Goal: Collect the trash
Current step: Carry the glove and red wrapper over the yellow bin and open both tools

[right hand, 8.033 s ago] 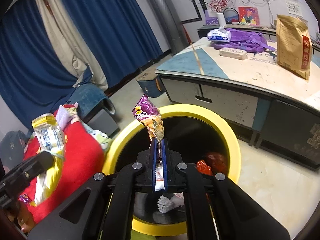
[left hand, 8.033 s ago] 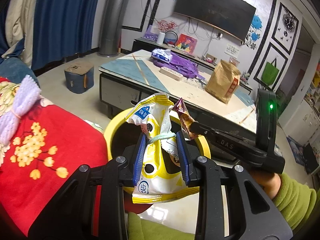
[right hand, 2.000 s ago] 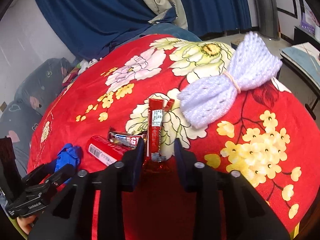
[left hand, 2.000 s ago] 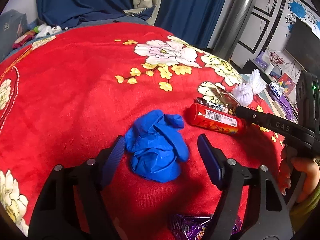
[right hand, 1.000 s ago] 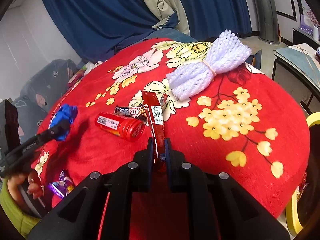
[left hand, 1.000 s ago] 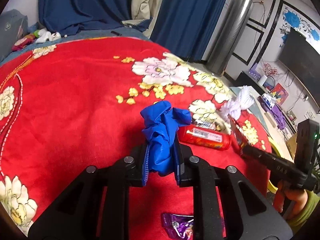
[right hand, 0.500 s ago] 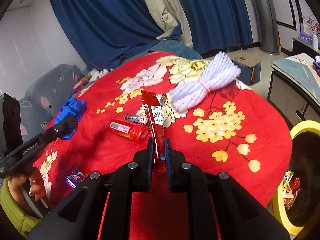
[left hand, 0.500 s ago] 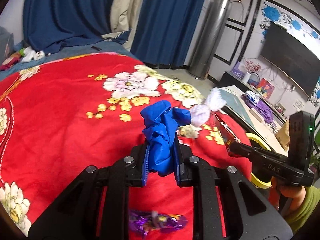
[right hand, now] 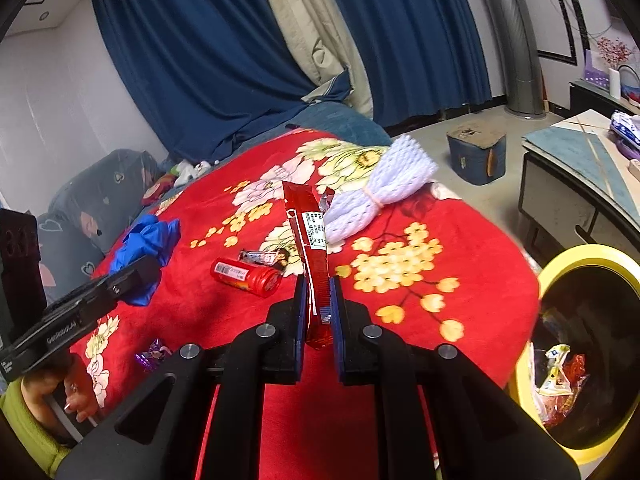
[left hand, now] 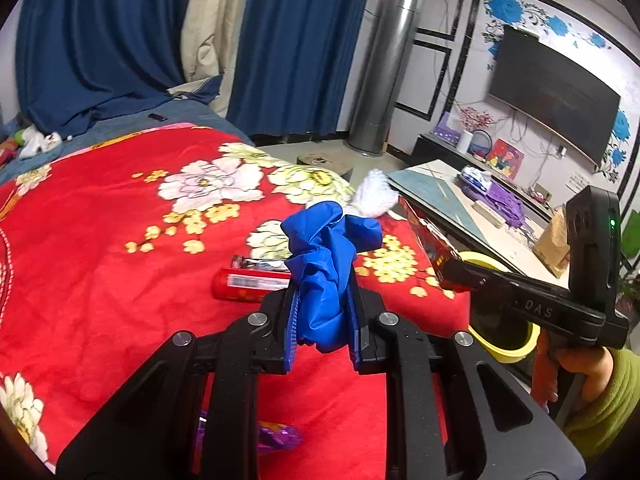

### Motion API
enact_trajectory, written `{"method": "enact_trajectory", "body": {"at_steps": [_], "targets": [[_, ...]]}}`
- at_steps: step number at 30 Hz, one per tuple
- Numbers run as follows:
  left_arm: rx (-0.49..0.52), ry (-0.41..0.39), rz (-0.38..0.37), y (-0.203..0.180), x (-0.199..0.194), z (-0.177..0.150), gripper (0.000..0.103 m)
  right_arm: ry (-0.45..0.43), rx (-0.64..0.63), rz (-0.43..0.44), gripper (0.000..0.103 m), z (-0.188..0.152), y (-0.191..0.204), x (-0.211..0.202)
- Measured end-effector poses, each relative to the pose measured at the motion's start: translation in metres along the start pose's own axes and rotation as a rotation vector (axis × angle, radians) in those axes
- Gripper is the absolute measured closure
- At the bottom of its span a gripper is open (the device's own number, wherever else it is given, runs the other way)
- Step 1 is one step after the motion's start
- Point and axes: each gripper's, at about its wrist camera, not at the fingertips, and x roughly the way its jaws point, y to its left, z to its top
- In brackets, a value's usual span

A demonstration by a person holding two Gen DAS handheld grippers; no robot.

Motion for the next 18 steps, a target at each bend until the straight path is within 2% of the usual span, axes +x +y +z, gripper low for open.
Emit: {"method": "enact_trajectory", "body": {"at_steps": [18], "targets": [[0.080,0.017,-0.093,-0.061,0.014,-0.006,0.090,-0.056,0.062,-0.082,0.092,-0.006,-0.047,-0.042]]}}
